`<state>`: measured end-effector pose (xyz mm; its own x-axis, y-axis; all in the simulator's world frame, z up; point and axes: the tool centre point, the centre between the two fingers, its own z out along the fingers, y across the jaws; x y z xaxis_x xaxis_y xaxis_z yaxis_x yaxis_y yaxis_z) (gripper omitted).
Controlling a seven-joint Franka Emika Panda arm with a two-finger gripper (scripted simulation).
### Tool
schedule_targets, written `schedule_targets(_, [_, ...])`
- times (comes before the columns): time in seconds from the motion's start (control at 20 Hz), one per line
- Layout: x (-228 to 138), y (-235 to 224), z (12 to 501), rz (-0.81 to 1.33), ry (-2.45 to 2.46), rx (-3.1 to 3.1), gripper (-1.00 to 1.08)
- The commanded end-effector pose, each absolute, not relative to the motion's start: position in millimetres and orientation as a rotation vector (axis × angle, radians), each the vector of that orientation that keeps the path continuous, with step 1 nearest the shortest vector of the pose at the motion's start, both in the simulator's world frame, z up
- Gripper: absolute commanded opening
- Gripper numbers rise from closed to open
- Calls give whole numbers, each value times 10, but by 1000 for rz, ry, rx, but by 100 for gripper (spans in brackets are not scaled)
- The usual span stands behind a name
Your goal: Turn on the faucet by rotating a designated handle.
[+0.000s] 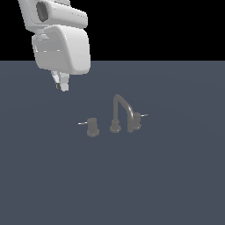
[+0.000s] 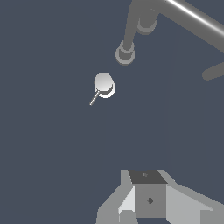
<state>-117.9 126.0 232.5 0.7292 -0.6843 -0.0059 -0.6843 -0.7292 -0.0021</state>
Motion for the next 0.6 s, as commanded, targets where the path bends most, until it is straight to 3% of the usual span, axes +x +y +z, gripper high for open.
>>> schedule_targets(0.0, [-1080, 1291, 2190, 7, 1218, -2889, -100])
schedule_targets(0.55, [-658, 1346, 1635, 5, 1472, -2769, -100])
